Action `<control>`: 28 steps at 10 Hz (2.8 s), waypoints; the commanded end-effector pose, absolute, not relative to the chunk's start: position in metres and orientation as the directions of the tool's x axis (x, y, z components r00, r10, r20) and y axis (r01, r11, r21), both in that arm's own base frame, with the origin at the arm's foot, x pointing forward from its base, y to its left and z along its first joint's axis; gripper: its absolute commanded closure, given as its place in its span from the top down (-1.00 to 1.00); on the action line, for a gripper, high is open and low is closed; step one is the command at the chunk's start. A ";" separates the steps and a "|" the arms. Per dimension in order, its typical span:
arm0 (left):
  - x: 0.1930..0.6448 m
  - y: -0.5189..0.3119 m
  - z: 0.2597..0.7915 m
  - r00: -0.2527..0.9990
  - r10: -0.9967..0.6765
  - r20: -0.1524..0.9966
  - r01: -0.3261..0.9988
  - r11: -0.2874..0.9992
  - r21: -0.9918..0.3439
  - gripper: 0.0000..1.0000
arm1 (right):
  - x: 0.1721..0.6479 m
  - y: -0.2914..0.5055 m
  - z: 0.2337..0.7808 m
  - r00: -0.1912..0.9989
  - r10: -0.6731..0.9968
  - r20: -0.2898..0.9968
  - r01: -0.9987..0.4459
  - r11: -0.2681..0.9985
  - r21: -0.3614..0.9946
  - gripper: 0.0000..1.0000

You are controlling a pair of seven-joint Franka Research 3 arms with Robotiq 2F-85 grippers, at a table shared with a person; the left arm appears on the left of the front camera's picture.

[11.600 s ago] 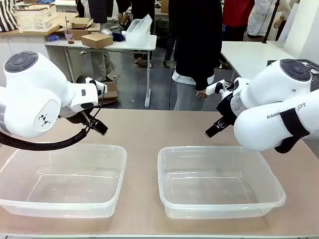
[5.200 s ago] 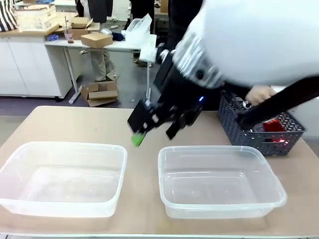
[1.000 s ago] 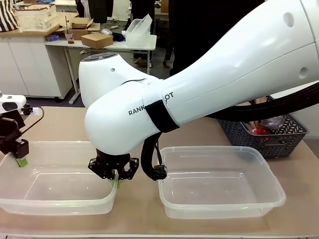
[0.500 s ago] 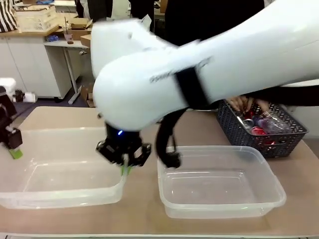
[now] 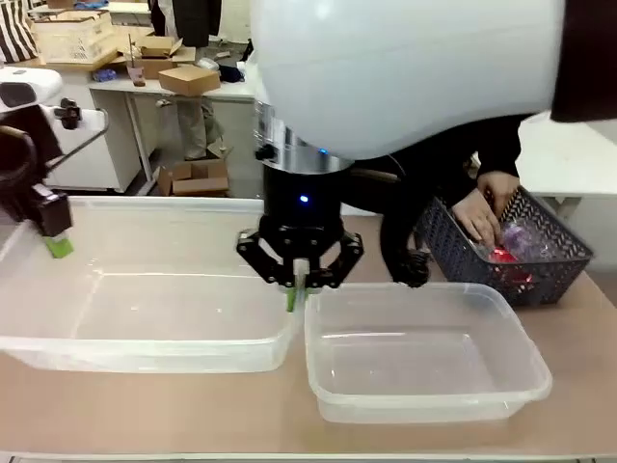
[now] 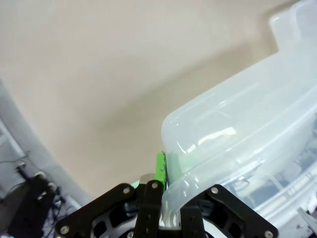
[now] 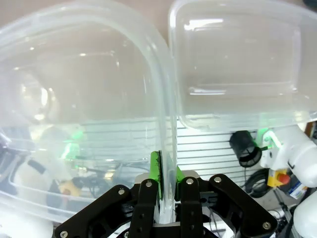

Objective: Sort the waste into each basket.
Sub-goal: Pick up the Organizing box on the left side of the table and lift it.

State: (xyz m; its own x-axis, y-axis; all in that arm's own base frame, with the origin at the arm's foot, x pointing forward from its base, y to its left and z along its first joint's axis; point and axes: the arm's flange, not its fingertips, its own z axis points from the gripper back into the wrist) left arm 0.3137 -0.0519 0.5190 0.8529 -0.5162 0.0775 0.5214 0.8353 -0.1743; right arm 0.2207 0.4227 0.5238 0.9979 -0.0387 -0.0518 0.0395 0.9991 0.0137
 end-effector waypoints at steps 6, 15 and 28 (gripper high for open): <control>0.320 -0.057 0.497 0.898 -0.440 0.017 0.430 0.870 -0.242 -0.90 | 0.238 0.381 0.507 0.993 -0.048 -0.106 0.057 0.995 0.082 -0.89; 0.373 -0.212 0.519 0.808 -0.563 -0.173 0.500 0.812 -0.302 -0.90 | 0.242 0.216 0.473 0.979 -0.168 -0.113 0.179 0.979 0.098 -0.89; 0.345 -0.203 0.486 0.872 -0.479 -0.098 0.442 0.859 -0.257 -0.90 | 0.265 0.237 0.487 0.946 -0.245 -0.213 0.278 0.949 0.146 -0.89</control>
State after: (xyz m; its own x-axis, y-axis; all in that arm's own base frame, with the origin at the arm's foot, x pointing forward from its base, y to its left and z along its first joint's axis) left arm 0.3497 -0.2040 0.4805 0.8810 -0.4654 -0.0852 0.4339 0.8665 -0.2466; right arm 0.2611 0.2456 0.4897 0.9478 -0.2309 -0.2197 0.2631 0.9559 0.1305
